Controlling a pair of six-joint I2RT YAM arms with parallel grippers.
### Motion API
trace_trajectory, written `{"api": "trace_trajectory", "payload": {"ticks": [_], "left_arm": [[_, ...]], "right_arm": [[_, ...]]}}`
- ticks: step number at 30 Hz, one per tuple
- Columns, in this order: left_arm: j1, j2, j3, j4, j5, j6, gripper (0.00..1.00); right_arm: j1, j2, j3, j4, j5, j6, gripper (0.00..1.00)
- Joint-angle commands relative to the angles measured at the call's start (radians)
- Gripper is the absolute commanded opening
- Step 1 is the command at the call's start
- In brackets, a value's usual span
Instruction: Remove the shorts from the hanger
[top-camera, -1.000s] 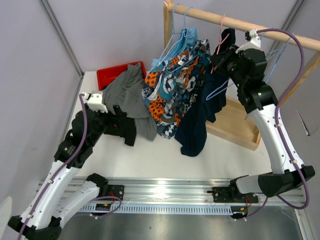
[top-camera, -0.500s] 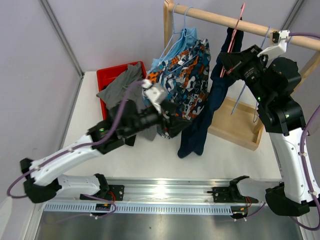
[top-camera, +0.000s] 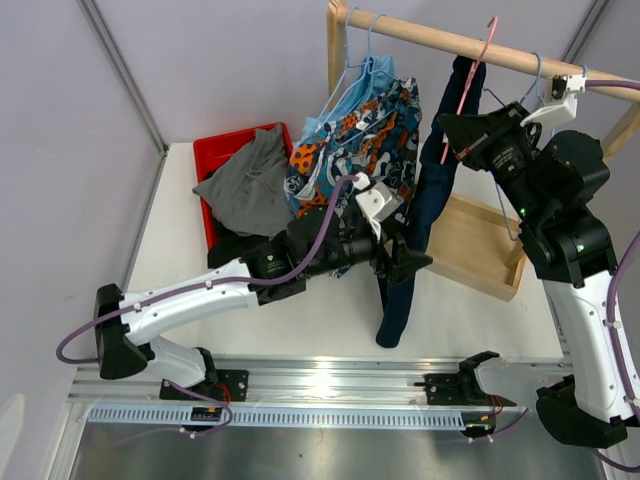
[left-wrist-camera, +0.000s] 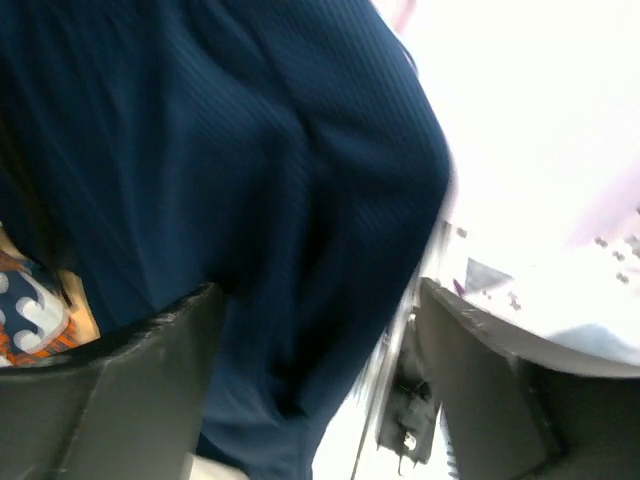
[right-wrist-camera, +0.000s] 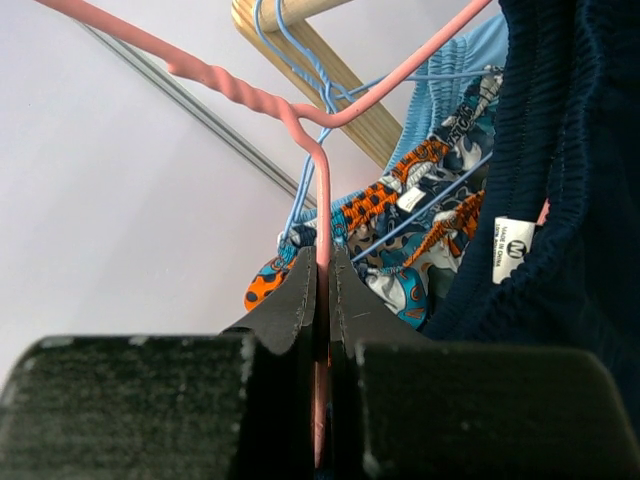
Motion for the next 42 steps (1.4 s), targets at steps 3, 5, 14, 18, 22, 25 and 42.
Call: {"api": "trace_trajectory", "payload": {"ticks": [3, 5, 14, 18, 22, 25, 42], "left_arm": [[0.001, 0.047, 0.063, 0.117, -0.114, -0.003, 0.47], [-0.001, 0.055, 0.066, 0.123, -0.121, -0.006, 0.24], [-0.126, -0.067, -0.156, 0.168, -0.213, 0.002, 0.00], [-0.270, -0.155, -0.323, 0.177, -0.330, -0.023, 0.00], [-0.391, -0.193, -0.419, 0.178, -0.434, -0.070, 0.00], [-0.409, -0.192, -0.446, 0.178, -0.450, -0.093, 0.00], [-0.151, 0.093, 0.099, -0.026, -0.577, 0.077, 0.00]], "right_arm": [[0.009, -0.076, -0.001, 0.162, 0.000, 0.013, 0.00], [0.008, -0.081, -0.009, 0.159, 0.000, 0.020, 0.00], [0.009, -0.072, -0.001, 0.147, 0.037, -0.007, 0.00], [0.006, -0.046, 0.045, 0.130, 0.063, -0.039, 0.00], [0.006, -0.038, 0.068, 0.127, 0.077, -0.055, 0.00], [0.006, -0.044, 0.066, 0.119, 0.089, -0.056, 0.00], [0.005, -0.222, -0.139, -0.068, -0.127, 0.259, 0.00]]}}
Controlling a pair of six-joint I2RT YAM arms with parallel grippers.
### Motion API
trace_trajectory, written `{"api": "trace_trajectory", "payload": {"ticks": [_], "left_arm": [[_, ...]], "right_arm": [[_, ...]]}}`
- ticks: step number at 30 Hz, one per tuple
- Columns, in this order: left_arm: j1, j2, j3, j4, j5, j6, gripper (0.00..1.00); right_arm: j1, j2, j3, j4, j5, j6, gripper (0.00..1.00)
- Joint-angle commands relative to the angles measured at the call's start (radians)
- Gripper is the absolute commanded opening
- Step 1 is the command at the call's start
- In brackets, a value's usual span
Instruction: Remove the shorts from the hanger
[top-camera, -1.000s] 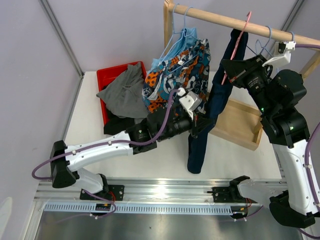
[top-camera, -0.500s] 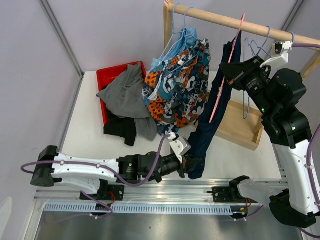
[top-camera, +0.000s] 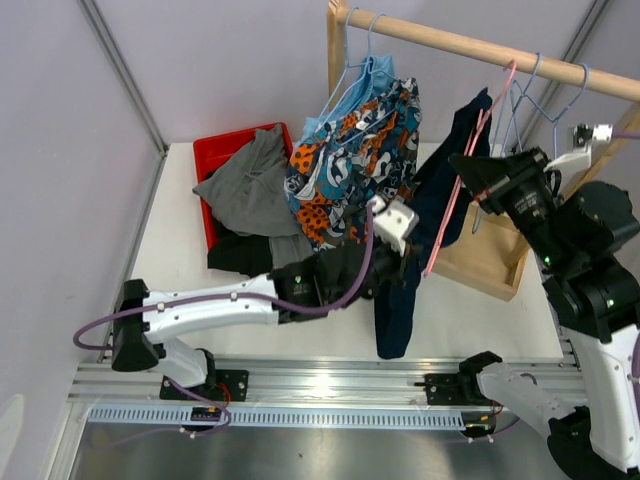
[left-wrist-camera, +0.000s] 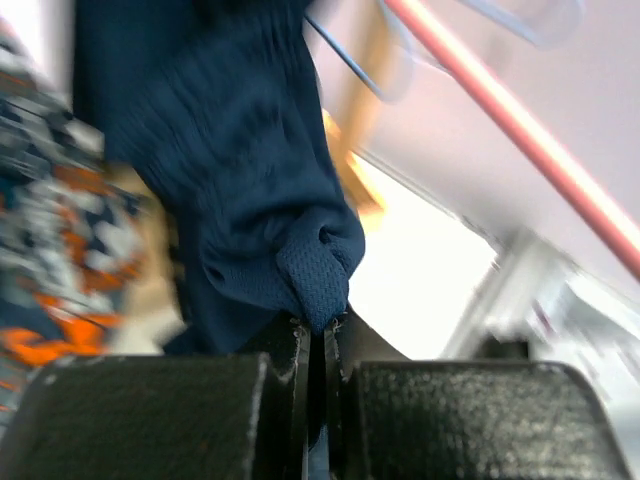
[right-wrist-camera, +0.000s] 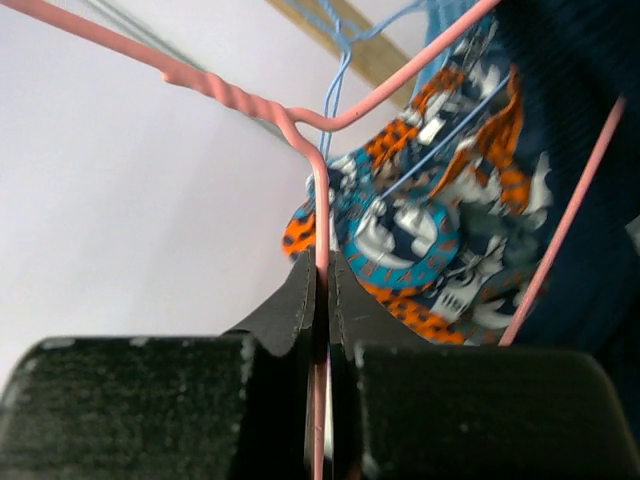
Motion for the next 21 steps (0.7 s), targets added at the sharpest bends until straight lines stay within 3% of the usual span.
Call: {"api": "trace_trajectory", "payload": {"ticks": [1, 6, 11, 16, 21], "left_arm": [[0.097, 0.041, 0.137, -0.038, -0.046, 0.072, 0.00], [0.163, 0.056, 0.126, -0.032, -0.052, 0.078, 0.00], [0.157, -0.022, 0.034, -0.078, -0.024, 0.020, 0.00], [0.019, -0.183, -0.097, -0.180, -0.084, -0.014, 0.00], [-0.180, -0.296, -0.101, -0.398, -0.315, -0.046, 0.00]], "right_arm": [[-0.003, -0.072, -0.076, 0.036, -0.138, 0.188, 0.00], [-0.003, -0.068, -0.063, 0.019, -0.264, 0.294, 0.00], [-0.003, 0.016, 0.054, -0.019, -0.224, 0.209, 0.00], [-0.014, 0.136, 0.187, -0.035, -0.108, 0.086, 0.00], [-0.136, 0.263, 0.284, -0.020, -0.119, 0.038, 0.00]]}}
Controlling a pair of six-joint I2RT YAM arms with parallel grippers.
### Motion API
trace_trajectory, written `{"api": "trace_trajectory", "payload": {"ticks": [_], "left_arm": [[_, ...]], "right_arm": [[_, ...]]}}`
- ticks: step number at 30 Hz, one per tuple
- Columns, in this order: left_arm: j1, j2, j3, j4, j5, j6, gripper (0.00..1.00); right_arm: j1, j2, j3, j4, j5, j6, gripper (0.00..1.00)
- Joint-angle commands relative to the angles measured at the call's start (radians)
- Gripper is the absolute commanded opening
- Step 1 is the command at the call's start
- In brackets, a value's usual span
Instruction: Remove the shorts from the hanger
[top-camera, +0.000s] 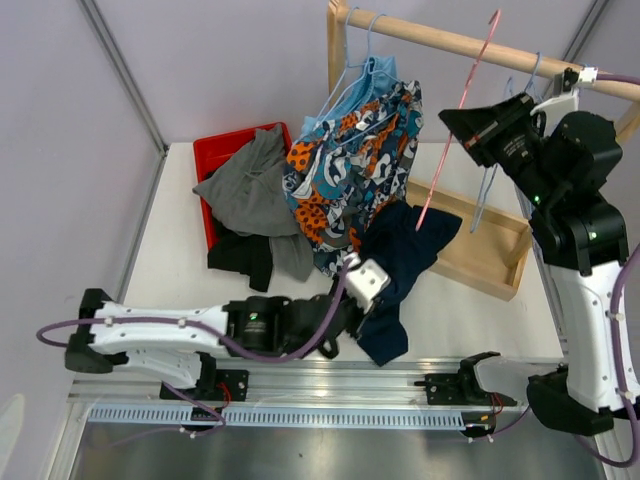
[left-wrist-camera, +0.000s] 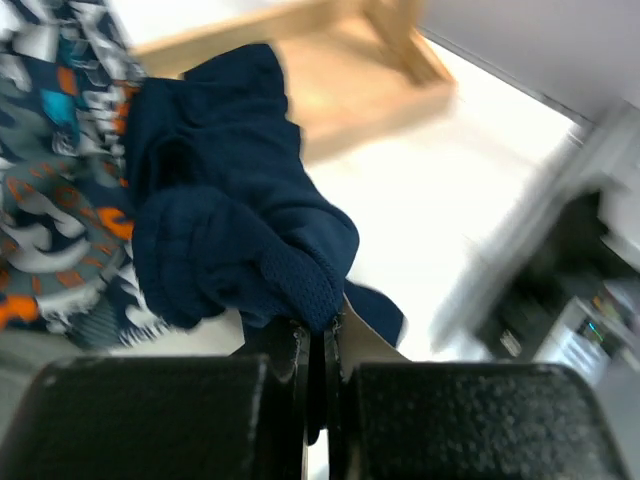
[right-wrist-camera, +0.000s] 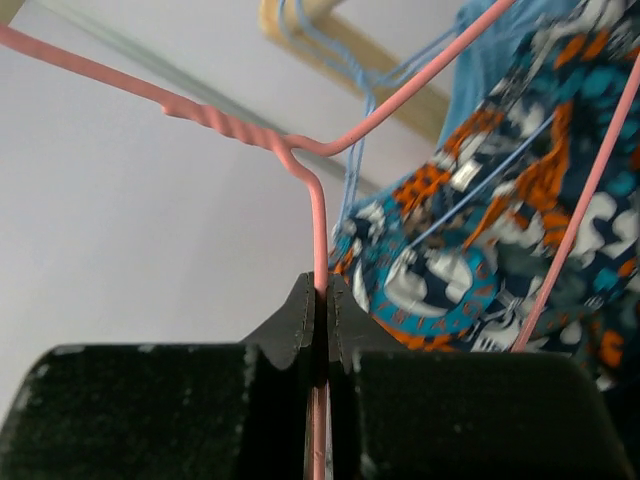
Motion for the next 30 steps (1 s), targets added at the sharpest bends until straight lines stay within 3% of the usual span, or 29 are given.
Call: {"api": "trace_trajectory", "payload": {"ticks": [1, 5, 9, 11, 15, 17, 21, 23, 24, 27, 30], "left_arm": [[-0.088, -0.150, 0.036, -0.210, -0.192, -0.068, 0.00], [-0.120, -0.257, 0.126, -0.456, -0.313, -0.158, 0.00], [-0.102, -0.326, 0.213, -0.715, -0.543, -0.185, 0.00], [-0.041, -0.352, 0.236, -0.717, -0.553, -0.134, 0.00], [0.206, -0.435, 0.239, -0.523, -0.415, 0.109, 0.00], [0.280, -0.426, 0.260, -0.493, -0.372, 0.168, 0.00], [0.555, -0.356, 0.329, -0.429, -0.211, 0.277, 0.00], [0.654, -0.310, 0.374, -0.416, -0.106, 0.280, 0.00], [0.750, -0.293, 0.386, -0.404, -0.069, 0.280, 0.00], [0.941, -0.196, 0.473, -0.404, 0.075, 0.244, 0.00], [1.065, -0.069, 0.582, -0.377, 0.188, 0.228, 0.00]], "right_arm": [[-0.093, 0.051, 0.042, 0.056, -0.009, -0.046, 0.00], [-0.180, 0.071, -0.035, 0.120, -0.074, -0.011, 0.00], [-0.200, 0.050, -0.151, 0.168, -0.104, 0.011, 0.00], [-0.203, 0.028, -0.219, 0.182, -0.117, 0.019, 0.00], [-0.206, -0.001, -0.279, 0.185, -0.135, 0.017, 0.00], [-0.209, -0.019, -0.300, 0.180, -0.141, 0.016, 0.00], [-0.209, -0.073, -0.366, 0.168, -0.166, 0.008, 0.03], [-0.209, -0.091, -0.381, 0.161, -0.173, -0.001, 0.24], [-0.208, -0.110, -0.397, 0.150, -0.176, -0.016, 0.59], [-0.211, -0.151, -0.426, 0.121, -0.157, -0.040, 0.99], [-0.215, -0.180, -0.452, 0.118, -0.149, -0.052, 0.99]]}}
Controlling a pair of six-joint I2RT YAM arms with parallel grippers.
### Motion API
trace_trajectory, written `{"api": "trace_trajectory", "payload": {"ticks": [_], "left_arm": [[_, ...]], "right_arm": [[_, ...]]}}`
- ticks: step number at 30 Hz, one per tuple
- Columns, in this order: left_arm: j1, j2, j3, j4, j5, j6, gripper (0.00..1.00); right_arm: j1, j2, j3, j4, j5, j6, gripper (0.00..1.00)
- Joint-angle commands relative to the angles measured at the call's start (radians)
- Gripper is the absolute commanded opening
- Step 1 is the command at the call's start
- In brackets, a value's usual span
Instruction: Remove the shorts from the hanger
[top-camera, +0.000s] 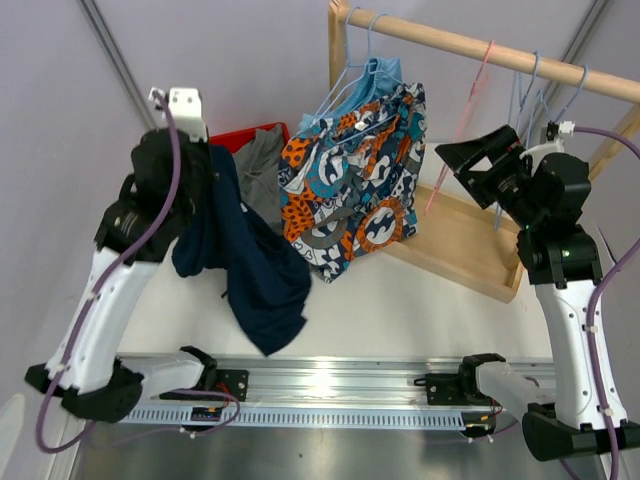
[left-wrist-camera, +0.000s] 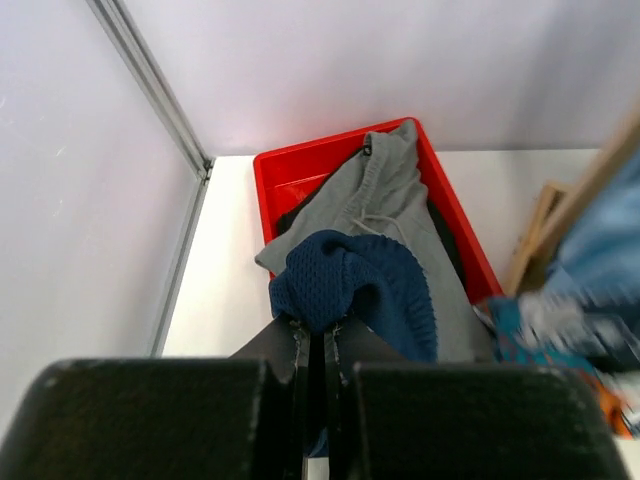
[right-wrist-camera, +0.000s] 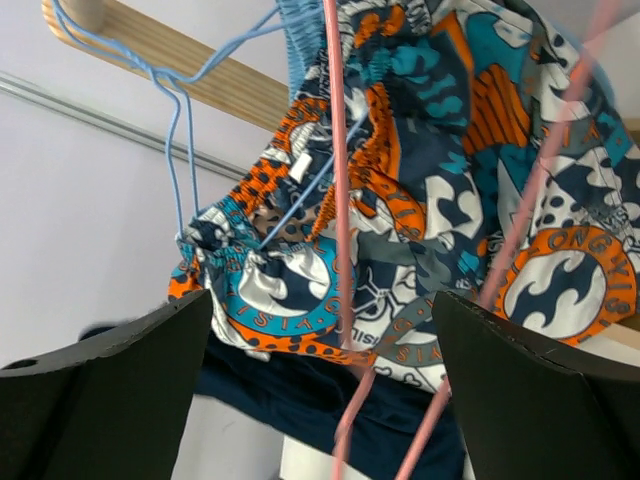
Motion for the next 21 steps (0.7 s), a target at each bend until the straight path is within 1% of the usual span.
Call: {"api": "trace_trajectory", "payload": {"ticks": [1, 2, 3, 5, 6, 7, 8, 9, 10, 11, 12, 13, 14, 15, 16, 17, 19, 20, 21], "left_arm": [[0.129, 0.118, 0.142, 0.103, 0.200, 0.004, 0.00], [0.174, 0.158, 0.169, 0.103, 0.215, -0.027, 0.00], [0.197, 0.241, 0.268, 0.095, 0.258, -0.036, 0.00], [0.257, 0.330, 0.344, 0.083, 0.298, -0.058, 0.00], [0.269, 0.420, 0.461, 0.072, 0.323, -0.059, 0.00], [0.281, 0.474, 0.508, 0.057, 0.329, -0.061, 0.00], [0.298, 0.525, 0.609, 0.046, 0.335, -0.058, 0.00], [0.308, 0.582, 0.664, 0.025, 0.344, -0.059, 0.00], [0.317, 0.687, 0.767, 0.017, 0.372, -0.059, 0.00], [0.334, 0.737, 0.841, 0.016, 0.381, -0.070, 0.00], [0.344, 0.810, 0.870, 0.028, 0.393, -0.081, 0.00], [0.352, 0.835, 0.889, 0.040, 0.401, -0.090, 0.00], [0.361, 0.855, 0.878, 0.055, 0.389, -0.110, 0.02], [0.366, 0.870, 0.871, 0.071, 0.392, -0.121, 0.32], [0.369, 0.895, 0.854, 0.072, 0.413, -0.122, 0.63], [0.369, 0.901, 0.832, 0.071, 0.435, -0.134, 0.99], [0.367, 0.897, 0.808, 0.033, 0.449, -0.156, 0.99], [0.367, 0.878, 0.765, 0.025, 0.443, -0.183, 0.99], [0.366, 0.852, 0.734, 0.023, 0.432, -0.197, 0.99]], "right_arm": [[-0.005, -0.048, -0.030, -0.014, -0.012, -0.035, 0.99], [-0.007, -0.054, -0.038, -0.016, -0.013, -0.035, 1.00], [-0.007, -0.062, -0.046, -0.016, -0.015, -0.039, 0.99], [-0.007, -0.079, -0.063, -0.025, -0.021, -0.052, 0.99], [-0.010, -0.085, -0.067, -0.028, -0.024, -0.058, 0.99], [-0.010, -0.091, -0.073, -0.030, -0.033, -0.065, 0.99], [-0.010, -0.106, -0.093, -0.016, -0.042, -0.068, 0.99], [-0.010, -0.115, -0.104, -0.002, -0.055, -0.071, 0.99], [-0.011, -0.123, -0.113, 0.010, -0.067, -0.072, 0.99], [-0.010, -0.138, -0.121, 0.033, -0.087, -0.072, 0.99], [-0.011, -0.148, -0.136, 0.051, -0.102, -0.072, 0.99], [-0.010, -0.154, -0.143, 0.070, -0.116, -0.072, 1.00], [-0.011, -0.162, -0.143, 0.099, -0.148, -0.074, 1.00], [-0.010, -0.169, -0.140, 0.114, -0.168, -0.075, 0.99], [-0.010, -0.171, -0.135, 0.134, -0.190, -0.077, 0.99], [-0.010, -0.175, -0.132, 0.180, -0.238, -0.077, 0.99], [-0.004, -0.178, -0.121, 0.252, -0.292, -0.062, 0.99], [0.001, -0.177, -0.115, 0.331, -0.315, -0.049, 0.99], [0.019, -0.163, -0.109, 0.367, -0.344, -0.027, 0.99]]}}
